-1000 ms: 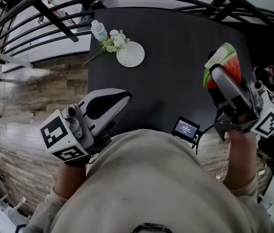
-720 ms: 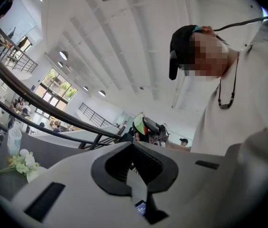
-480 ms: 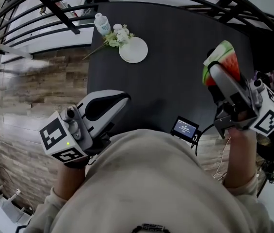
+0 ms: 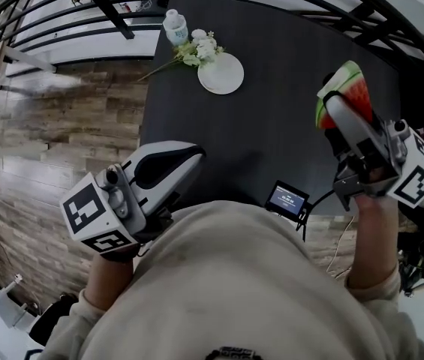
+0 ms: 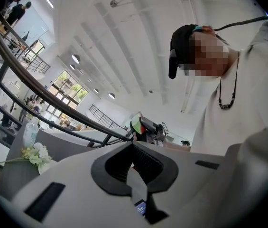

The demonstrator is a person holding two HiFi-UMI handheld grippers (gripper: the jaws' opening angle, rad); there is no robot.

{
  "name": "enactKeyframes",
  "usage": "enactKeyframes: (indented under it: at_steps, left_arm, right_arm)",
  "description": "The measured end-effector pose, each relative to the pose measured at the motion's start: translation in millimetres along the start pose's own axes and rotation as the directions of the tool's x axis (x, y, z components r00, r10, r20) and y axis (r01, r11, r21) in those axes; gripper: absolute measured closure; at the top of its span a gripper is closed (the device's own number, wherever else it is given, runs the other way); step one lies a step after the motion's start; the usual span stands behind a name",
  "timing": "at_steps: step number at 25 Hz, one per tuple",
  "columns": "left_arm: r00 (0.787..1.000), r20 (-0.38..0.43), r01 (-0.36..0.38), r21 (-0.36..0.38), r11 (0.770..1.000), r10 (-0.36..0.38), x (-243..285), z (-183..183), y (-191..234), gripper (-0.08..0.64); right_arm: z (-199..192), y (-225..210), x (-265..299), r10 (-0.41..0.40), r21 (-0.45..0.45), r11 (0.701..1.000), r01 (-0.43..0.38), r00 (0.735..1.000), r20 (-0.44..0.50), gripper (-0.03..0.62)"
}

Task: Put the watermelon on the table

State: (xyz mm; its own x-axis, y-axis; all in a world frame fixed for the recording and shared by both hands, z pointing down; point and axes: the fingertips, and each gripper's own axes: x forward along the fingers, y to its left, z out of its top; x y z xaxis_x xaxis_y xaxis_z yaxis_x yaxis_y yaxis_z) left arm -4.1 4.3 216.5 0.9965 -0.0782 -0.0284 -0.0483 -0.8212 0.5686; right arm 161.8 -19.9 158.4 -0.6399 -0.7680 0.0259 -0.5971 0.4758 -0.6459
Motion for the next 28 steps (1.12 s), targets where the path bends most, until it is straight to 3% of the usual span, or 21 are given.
enactKeyframes:
  at_steps: [5, 14, 28]
  left_arm:
    - [1.0, 0.029, 0.003, -0.019, 1.0, -0.002, -8, -1, 3, 0.558]
    - [0.996, 0.049, -0.073, -0.055, 0.996, 0.076, -30, -8, 17, 0.558]
    - [0.99, 0.032, -0.135, -0.1, 0.986, 0.139, -59, -22, 44, 0.558]
  right_arm:
    - [-4, -10, 15, 0.006, 0.004, 1.0, -0.006, 0.999, -0.037, 0.394]
    - [-12, -27, 47, 0.011, 0.011, 1.0, -0.01, 0.994, -0.113, 0.393]
    - [-37, -64, 104, 0.025, 0.018, 1.0, -0.022, 0.98, -0.196, 0.393]
